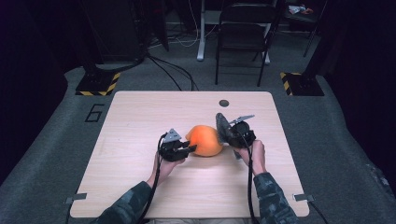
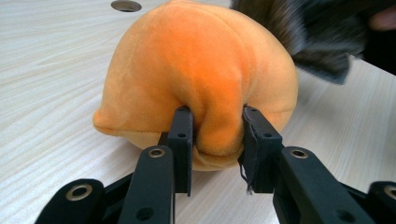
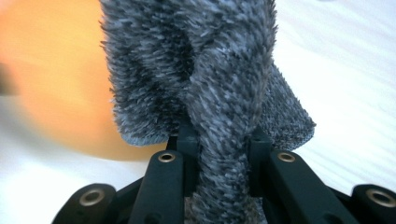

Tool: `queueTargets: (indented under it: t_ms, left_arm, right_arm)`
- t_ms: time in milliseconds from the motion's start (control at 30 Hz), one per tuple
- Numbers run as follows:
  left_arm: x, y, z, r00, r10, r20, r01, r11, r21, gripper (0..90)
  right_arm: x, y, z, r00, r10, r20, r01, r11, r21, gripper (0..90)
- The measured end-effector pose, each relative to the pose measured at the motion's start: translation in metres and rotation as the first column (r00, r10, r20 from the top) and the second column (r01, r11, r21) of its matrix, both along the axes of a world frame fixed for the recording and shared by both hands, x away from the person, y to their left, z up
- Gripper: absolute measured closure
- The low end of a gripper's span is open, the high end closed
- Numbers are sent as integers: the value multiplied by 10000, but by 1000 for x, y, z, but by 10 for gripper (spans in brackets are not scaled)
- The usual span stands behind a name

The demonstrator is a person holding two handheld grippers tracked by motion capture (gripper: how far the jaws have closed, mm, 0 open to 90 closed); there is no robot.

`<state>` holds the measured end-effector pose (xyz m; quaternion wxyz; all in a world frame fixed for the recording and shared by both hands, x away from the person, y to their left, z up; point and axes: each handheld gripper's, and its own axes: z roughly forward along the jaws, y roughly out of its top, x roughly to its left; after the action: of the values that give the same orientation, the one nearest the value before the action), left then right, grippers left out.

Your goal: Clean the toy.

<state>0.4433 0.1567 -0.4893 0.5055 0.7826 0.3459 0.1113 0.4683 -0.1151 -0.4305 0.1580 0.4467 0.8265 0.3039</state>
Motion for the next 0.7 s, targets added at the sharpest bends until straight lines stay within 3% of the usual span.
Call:
queueTargets:
  t_ms: [67,100,133,200,300,333,433,600,700]
  left_arm:
    - [1,0,0,10000,42,47,-41,10000,-51,678]
    - [1,0,-1,10000,45,56,-45,10000,9,668]
    - [2,0,-1,9999,-14,107,14,10000,26,637]
    - [1,0,-1,9997,-44,260,39,9998,204,609]
    - [-3,-4,-3,9974,-124,713,36,9925,1222,482]
    - [-4,-4,-4,9974,-177,692,74,9891,1472,448]
    - [-6,-8,-7,9957,63,921,-204,9880,1534,406]
    - [-6,-14,-8,9896,44,1435,-246,9899,1395,453]
    - [-7,-16,-8,9896,37,1438,-244,9895,1424,586]
  right_arm:
    - [-6,14,5,9985,548,54,-549,9985,90,742]
    - [-8,21,3,9969,786,-21,-787,9968,-149,742]
    - [-8,31,-5,9961,881,113,-868,9924,-871,742]
    - [-8,31,-7,9971,763,4,-760,9938,-806,742]
    - [-5,26,-8,9974,709,-89,-713,9959,-551,742]
    - [-6,26,-9,9983,581,-63,-584,9969,-531,742]
    - [-6,25,-10,9981,621,-16,-621,9957,-694,742]
    - [-3,22,-12,9985,553,-43,-555,9967,-587,742]
    - [-2,19,-13,9986,517,-104,-520,9979,-379,741]
